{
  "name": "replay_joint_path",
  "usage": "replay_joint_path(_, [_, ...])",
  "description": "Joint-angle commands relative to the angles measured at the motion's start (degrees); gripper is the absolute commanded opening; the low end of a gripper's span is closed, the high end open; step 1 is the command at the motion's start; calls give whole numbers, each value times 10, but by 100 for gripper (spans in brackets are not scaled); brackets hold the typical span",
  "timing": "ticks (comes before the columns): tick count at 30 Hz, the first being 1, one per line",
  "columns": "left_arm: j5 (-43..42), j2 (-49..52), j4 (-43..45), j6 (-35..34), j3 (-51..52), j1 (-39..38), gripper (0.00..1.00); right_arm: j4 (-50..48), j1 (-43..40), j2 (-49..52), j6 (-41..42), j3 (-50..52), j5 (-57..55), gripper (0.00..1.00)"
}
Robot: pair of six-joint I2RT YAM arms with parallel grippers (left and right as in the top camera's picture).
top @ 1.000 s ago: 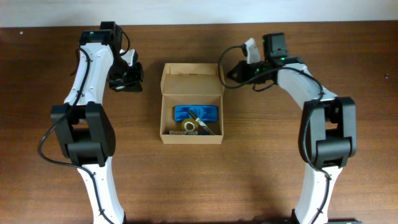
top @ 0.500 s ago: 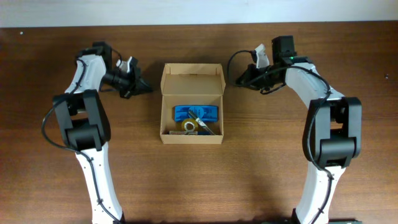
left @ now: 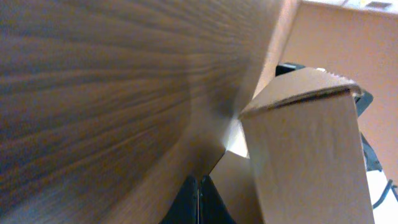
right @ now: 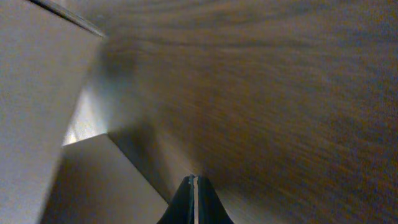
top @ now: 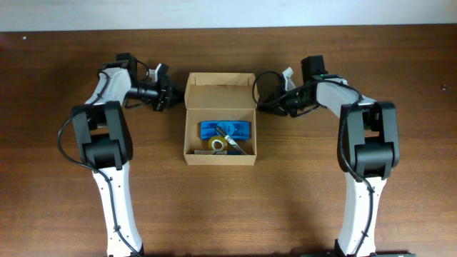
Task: Pack container
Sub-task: 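Fold the box lid forward with both grippers to close it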
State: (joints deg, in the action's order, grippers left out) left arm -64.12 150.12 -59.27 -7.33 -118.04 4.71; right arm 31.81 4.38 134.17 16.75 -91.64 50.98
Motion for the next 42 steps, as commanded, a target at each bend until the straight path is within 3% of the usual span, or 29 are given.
replay_joint_path(1, [-29, 19, 17, -24, 2, -11, 2, -31, 17, 10, 3, -2, 58, 4])
replay_joint_path(8, [-84, 19, 98, -68, 1, -15, 2, -90, 24, 10, 23, -2, 94, 4])
replay_joint_path(14, [-101, 19, 123, -68, -15, -17, 2, -174, 25, 9, 63, -3, 114, 4])
replay_joint_path(21, [-175, 19, 137, -62, -95, -28, 2, -302, 25, 7, 169, -8, 173, 4])
replay_joint_path(26, [-176, 19, 129, -90, -173, -36, 1, -303, 29, -10, 170, -27, 189, 4])
replay_joint_path(32, [-145, 19, 36, -76, -256, -40, 2, -287, 37, -43, 170, -52, 176, 4])
replay_joint_path(38, [-84, 18, -179, 70, -336, -42, 1, -211, 45, -92, 139, -55, 127, 4])
replay_joint_path(42, [-43, 18, -296, 144, -377, -47, 1, -98, 55, -140, 59, -55, 56, 4])
